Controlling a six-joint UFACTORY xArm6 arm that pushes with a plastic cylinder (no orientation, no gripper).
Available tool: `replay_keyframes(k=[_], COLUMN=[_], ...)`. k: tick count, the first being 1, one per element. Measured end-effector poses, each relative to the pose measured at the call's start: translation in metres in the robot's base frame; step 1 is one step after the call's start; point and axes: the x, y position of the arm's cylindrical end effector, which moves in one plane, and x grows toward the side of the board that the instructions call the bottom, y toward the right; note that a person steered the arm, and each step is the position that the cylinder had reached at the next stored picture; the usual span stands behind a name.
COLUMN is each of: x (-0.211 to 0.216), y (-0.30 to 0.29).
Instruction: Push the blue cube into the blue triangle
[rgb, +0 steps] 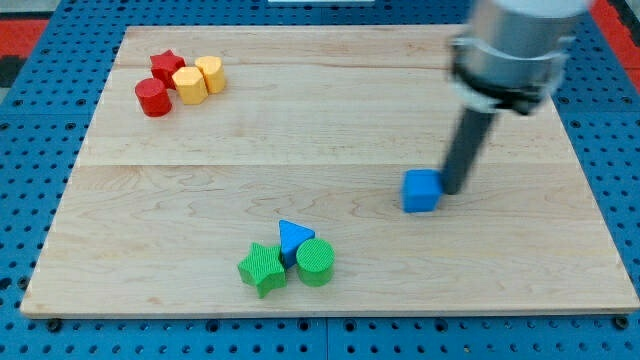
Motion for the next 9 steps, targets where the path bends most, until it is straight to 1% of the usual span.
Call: replay_keyframes(k=[1, 2, 3, 4, 5, 6, 7, 8, 9], x=[0.039, 0.044, 0.001, 0.024, 0.067, 0.031, -0.007, 0.037, 0.041], y=[-0.038, -0.06, -0.018, -0.049, -0.059, -0.028, -0.06, -0.063, -0.069])
